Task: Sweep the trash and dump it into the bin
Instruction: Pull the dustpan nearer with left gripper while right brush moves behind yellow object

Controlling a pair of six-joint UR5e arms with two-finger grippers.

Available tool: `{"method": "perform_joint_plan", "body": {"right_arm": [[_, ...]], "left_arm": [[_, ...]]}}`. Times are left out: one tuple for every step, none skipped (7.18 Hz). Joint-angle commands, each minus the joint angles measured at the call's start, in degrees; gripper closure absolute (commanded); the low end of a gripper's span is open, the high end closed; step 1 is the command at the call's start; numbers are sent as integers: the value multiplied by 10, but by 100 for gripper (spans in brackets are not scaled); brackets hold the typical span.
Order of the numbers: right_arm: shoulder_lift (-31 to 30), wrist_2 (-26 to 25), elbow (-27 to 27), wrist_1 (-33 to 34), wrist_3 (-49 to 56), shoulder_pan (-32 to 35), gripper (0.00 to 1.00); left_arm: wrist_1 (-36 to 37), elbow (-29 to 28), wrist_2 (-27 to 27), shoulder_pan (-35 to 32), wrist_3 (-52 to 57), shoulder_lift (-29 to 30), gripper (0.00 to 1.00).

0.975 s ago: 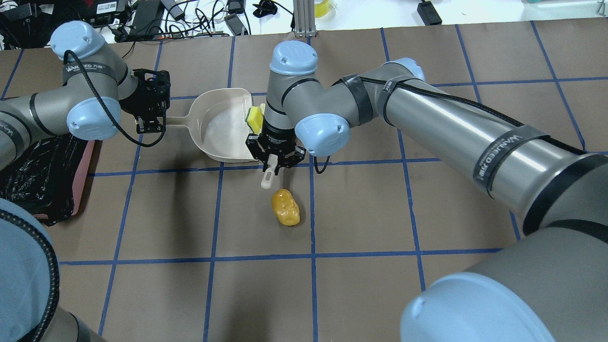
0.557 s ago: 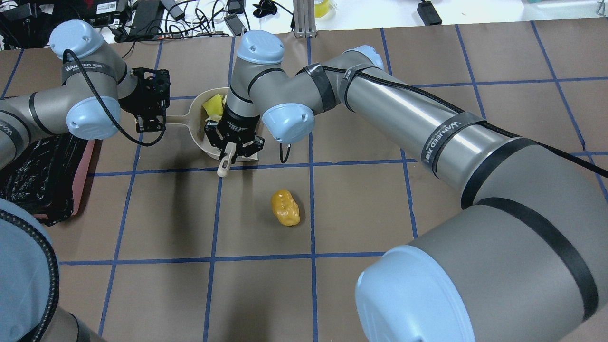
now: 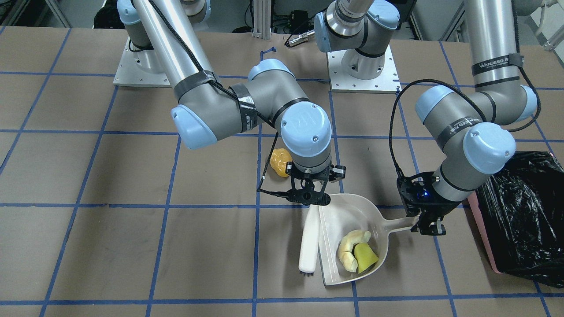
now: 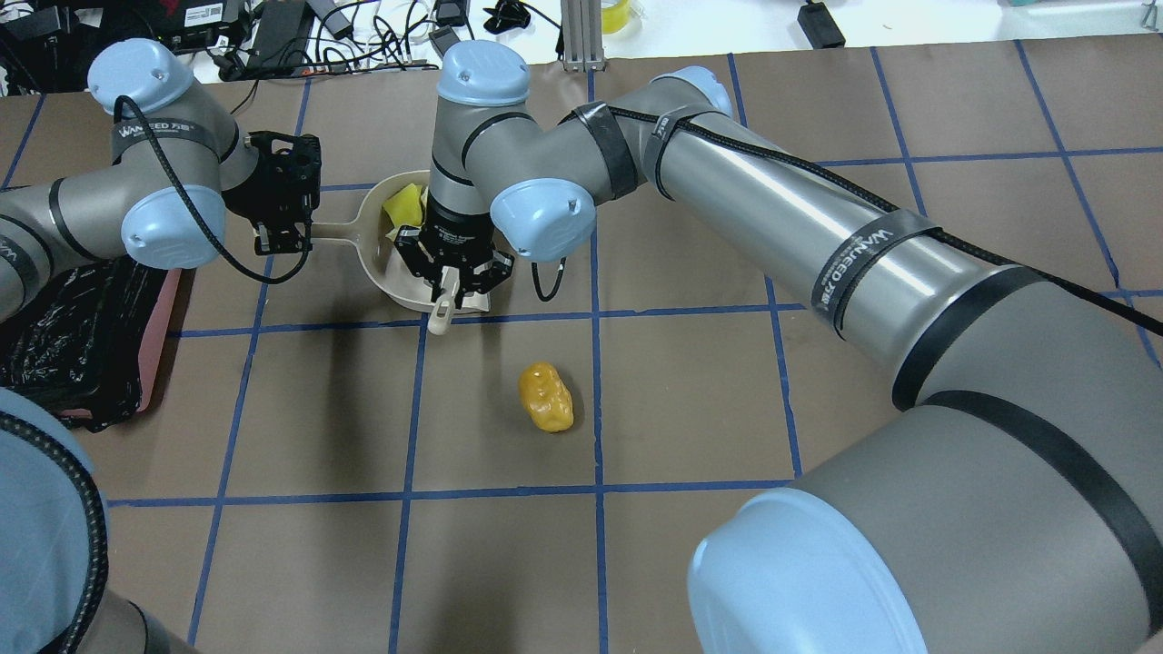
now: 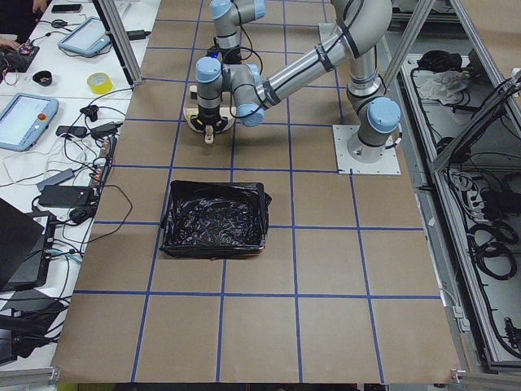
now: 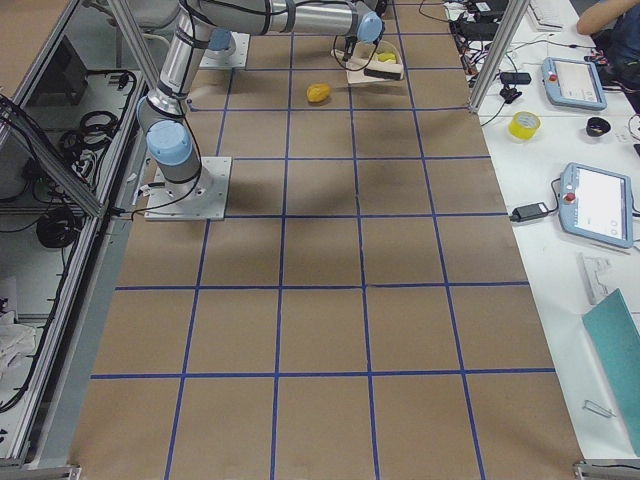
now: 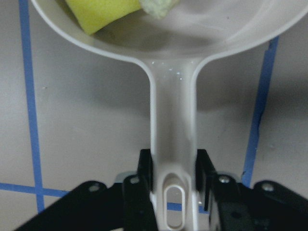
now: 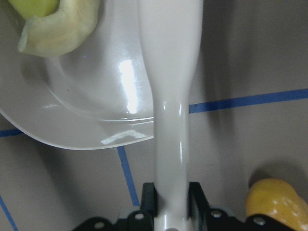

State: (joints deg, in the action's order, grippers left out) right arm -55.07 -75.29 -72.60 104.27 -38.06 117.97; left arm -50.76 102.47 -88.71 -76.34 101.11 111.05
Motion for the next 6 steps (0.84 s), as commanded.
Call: {"method": "perform_joint_plan", "body": {"right_arm": [[-75, -81, -52, -84, -8, -3, 99], [-120, -95, -119, -79, -15, -6, 99], [-159, -95, -181, -77, -33, -7, 99], [-195, -95, -238, -76, -69, -6, 100], [-228, -94, -296, -76, -115, -6, 100], [-251, -81, -337, -69, -152, -3, 100]], "left_arm": [[0, 71, -15, 23, 54, -49, 100], [0, 108, -18, 35, 59, -78, 100], [0, 139, -63, 36, 60, -113, 100], [0, 162, -73, 35, 56, -136, 100], [2, 187, -73, 31, 43, -151, 100], [2, 209, -73, 30, 24, -172, 100]]}}
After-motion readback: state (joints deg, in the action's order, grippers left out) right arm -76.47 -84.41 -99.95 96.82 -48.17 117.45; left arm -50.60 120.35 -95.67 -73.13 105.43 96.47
